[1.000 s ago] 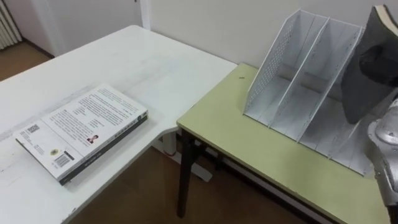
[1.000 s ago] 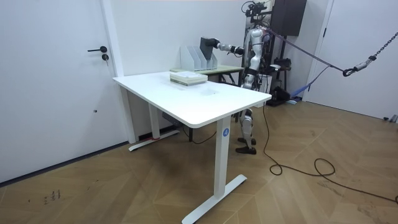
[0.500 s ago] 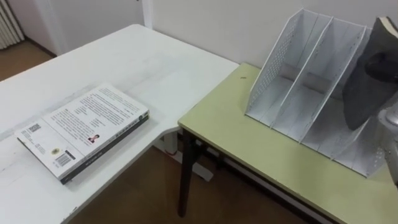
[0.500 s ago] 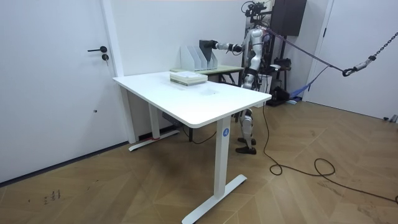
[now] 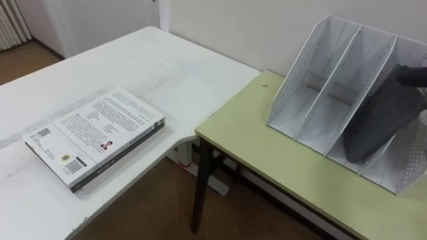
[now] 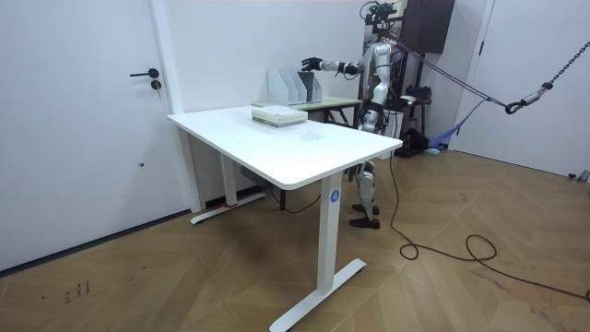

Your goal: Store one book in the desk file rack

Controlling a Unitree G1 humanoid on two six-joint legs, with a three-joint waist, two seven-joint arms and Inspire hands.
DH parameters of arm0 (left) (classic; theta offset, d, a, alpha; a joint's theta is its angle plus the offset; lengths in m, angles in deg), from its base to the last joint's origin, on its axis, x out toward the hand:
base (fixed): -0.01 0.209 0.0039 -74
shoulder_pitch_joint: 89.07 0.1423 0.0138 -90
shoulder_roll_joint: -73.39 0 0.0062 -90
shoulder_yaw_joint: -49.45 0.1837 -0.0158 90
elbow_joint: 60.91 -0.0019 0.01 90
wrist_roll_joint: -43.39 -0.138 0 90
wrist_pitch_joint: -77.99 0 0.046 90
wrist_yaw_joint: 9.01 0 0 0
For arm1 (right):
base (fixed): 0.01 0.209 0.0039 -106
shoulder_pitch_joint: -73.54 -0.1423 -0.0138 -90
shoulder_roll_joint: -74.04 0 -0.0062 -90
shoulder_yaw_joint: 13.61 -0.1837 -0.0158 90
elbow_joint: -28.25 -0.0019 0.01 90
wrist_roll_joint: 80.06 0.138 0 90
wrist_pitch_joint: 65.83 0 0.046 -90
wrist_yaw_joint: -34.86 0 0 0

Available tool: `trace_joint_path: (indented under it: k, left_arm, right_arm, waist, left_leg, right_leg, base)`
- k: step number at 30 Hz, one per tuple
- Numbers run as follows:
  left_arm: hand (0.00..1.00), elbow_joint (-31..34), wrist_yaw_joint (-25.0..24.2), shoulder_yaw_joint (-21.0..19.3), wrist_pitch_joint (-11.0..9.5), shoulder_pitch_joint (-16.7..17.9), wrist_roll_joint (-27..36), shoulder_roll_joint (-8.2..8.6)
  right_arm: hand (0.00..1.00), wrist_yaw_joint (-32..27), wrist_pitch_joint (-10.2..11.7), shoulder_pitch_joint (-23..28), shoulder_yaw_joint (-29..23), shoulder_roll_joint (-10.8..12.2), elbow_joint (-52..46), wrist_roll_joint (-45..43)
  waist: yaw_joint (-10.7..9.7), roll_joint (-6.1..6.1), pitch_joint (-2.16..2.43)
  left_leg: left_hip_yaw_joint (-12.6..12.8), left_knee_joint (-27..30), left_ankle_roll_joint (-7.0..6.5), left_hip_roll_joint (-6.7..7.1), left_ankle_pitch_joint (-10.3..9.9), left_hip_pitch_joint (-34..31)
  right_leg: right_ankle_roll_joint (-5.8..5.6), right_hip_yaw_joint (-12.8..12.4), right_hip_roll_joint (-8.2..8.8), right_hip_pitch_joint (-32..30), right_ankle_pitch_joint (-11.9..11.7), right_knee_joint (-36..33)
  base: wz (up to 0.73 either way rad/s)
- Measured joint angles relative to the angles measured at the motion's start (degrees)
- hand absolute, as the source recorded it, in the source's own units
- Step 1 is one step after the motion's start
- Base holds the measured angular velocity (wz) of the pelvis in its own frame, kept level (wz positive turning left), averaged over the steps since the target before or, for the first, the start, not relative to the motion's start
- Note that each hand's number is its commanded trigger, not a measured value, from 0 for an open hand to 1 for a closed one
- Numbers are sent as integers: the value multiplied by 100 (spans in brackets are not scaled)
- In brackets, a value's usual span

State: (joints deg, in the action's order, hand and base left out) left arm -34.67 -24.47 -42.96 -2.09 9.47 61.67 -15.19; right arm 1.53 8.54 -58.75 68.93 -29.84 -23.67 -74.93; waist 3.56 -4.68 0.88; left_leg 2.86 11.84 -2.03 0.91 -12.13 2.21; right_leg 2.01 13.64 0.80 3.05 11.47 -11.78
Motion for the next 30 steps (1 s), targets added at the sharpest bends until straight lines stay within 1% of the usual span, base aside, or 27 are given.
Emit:
trace_joint_path:
  k: [4,9,14,15,16,23,25,27,30]
  left_arm:
    - [0,33,8,-31,67,1,-41,-3]
    - [0,30,28,-96,100,10,-38,-2]
    - [0,24,29,-136,101,18,-37,-4]
    - [0,24,32,-135,102,19,-34,-8]
    - [0,27,29,-137,102,20,-34,-9]
    - [0,27,22,-186,103,23,-34,-9]
    - [0,31,21,-187,103,21,-34,-9]
    - [0,56,27,-185,108,25,-38,-9]
    - [0,195,34,-193,139,78,-68,-9]
  right_arm:
    - [0,16,-37,-279,-2,-55,309,16]
    - [0,74,-67,-284,-8,-134,317,190]
    - [0,115,-69,-283,-3,-162,317,333]
    - [0,127,-76,-283,5,-177,317,450]
    - [0,147,-77,-285,5,-186,316,519]
    - [0,162,-77,-333,5,-188,316,623]
    - [0,141,-77,-386,5,-188,301,694]
    - [0,95,-79,-431,5,-188,196,821]
    - [0,92,-80,-437,8,-188,-370,822]
  waist:
    - [-27,0,0]
    - [-23,-23,-8]
    - [-6,-44,2]
    - [0,-52,8]
    - [3,-60,23]
    - [3,-57,29]
    - [6,-43,37]
    - [-2,-34,42]
    - [-3,-23,49]
  left_leg:
    - [2,-4,6,0,8,22]
    - [-9,-5,4,-2,13,55]
    - [-7,2,-1,3,18,48]
    - [-2,4,-1,3,18,46]
    - [8,7,-1,1,18,26]
    - [7,-1,0,-5,18,7]
    - [12,-1,0,-8,18,-20]
    - [22,0,2,-9,19,-43]
    - [28,-5,7,-8,23,-62]
  right_leg:
    - [0,-4,-3,28,0,-5]
    - [0,43,7,78,0,1]
    - [0,48,15,72,1,1]
    - [0,45,14,60,1,4]
    - [0,39,14,9,1,4]
    - [0,42,10,-12,1,7]
    - [0,48,10,-17,0,-3]
    - [0,63,10,-29,0,-3]
    - [1,56,4,-58,0,-8]
  base:
    - [0]
    - [2]
    - [0]
    - [0]
    - [0]
    - [0]
    - [0]
    - [0]
    - [0]
